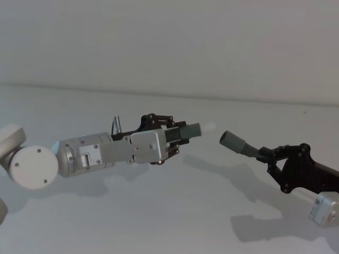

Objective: Use both hands to pick up one end of the pipe from the table, align the ends, and insert them.

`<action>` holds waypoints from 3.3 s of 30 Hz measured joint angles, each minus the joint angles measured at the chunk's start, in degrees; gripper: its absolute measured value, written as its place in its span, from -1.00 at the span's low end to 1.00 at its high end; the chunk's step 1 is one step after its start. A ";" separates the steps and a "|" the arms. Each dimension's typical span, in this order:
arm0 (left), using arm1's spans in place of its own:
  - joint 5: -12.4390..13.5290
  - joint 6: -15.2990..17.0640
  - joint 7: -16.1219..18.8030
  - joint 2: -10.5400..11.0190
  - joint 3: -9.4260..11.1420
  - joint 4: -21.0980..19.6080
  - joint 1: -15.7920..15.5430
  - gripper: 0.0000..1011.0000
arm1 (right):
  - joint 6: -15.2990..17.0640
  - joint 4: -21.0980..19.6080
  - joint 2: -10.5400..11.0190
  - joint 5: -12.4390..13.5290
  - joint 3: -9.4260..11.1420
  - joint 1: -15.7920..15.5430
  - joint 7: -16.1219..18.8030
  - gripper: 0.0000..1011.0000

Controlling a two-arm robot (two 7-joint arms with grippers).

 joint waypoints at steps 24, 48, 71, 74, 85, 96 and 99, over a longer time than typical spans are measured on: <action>0.55 -0.21 -0.89 0.14 0.28 0.04 -0.20 -0.31 | 2.59 -0.78 -0.01 -1.79 -0.75 0.07 -1.67 -0.85; 0.63 -0.25 -1.02 0.13 0.32 0.04 -0.23 -0.31 | 5.19 -0.19 -1.52 -3.74 -2.29 1.86 -3.02 -0.85; 0.62 -0.24 -1.00 0.14 0.31 0.04 -0.23 -0.31 | 4.69 0.18 -1.21 -4.12 -3.02 3.28 -4.39 -0.87; 0.62 -0.24 -1.00 0.14 0.31 0.03 -0.23 -0.31 | 4.52 -0.28 -0.97 -3.84 -3.17 3.27 -4.39 -0.87; 0.62 -0.23 -0.99 0.14 0.31 0.04 -0.23 -0.31 | 4.58 -2.61 -0.10 -2.88 -3.23 2.19 -4.42 -0.87; 0.63 -0.23 -1.00 0.14 0.32 0.04 -0.23 -0.31 | 5.12 -4.12 0.17 -2.38 -2.97 1.34 -4.58 -0.87; 0.63 -0.23 -1.00 0.14 0.31 0.04 -0.23 -0.31 | 5.20 -4.37 0.20 -2.31 -2.93 1.20 -4.61 -0.87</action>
